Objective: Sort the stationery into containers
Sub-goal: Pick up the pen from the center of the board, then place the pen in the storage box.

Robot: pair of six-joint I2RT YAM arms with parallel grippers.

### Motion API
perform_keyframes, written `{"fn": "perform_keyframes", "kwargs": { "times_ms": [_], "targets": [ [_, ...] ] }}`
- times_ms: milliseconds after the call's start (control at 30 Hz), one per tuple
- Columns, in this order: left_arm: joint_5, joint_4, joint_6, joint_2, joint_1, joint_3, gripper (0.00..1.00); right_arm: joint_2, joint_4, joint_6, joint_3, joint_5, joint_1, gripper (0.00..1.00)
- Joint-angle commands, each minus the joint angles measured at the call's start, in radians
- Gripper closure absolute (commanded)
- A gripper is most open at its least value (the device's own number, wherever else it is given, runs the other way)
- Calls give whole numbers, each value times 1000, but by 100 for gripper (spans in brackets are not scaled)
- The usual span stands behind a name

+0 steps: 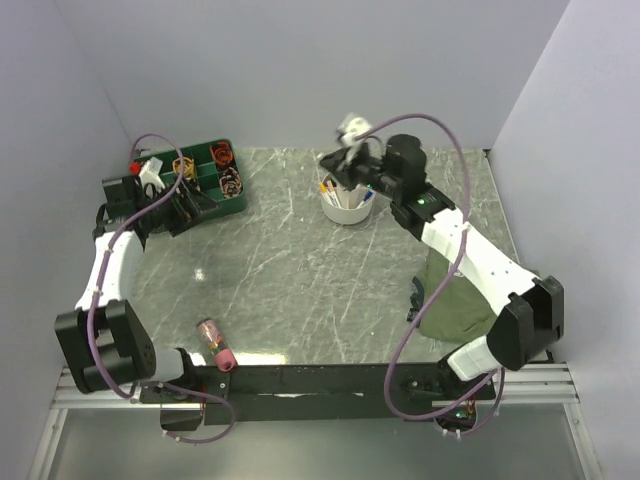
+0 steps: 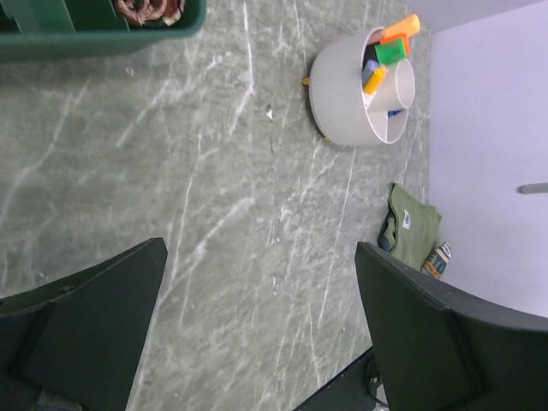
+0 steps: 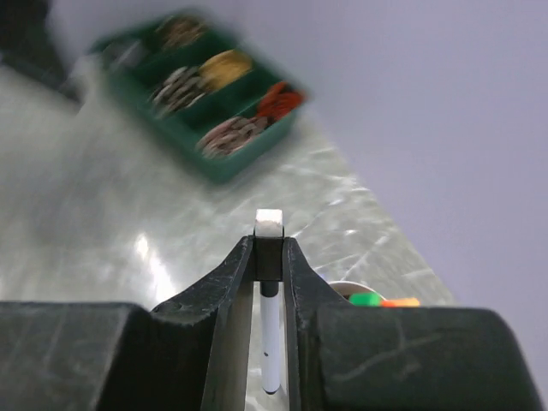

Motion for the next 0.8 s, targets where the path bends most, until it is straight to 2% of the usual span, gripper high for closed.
{"fn": "perform_keyframes", "kwargs": {
  "times_ms": [0,33,233,267,367,767],
  "targets": [
    [46,-8,41,58,-9,122,2,-7,455,435,-167,263,-54,100],
    [44,-16,47,79,-7,136,2,-4,474,455,-192,338,-71,100],
    [36,-143,161,188,-15,239,2,71,529,571,-216,469,-126,100],
    [33,-164,182,205,-15,266,2,82,529,584,-215,529,-142,100],
    [17,-200,236,259,-16,305,2,123,532,620,-207,567,-177,100],
    [-33,-208,276,348,-70,371,1,263,445,706,-146,689,-222,100]
  ]
}}
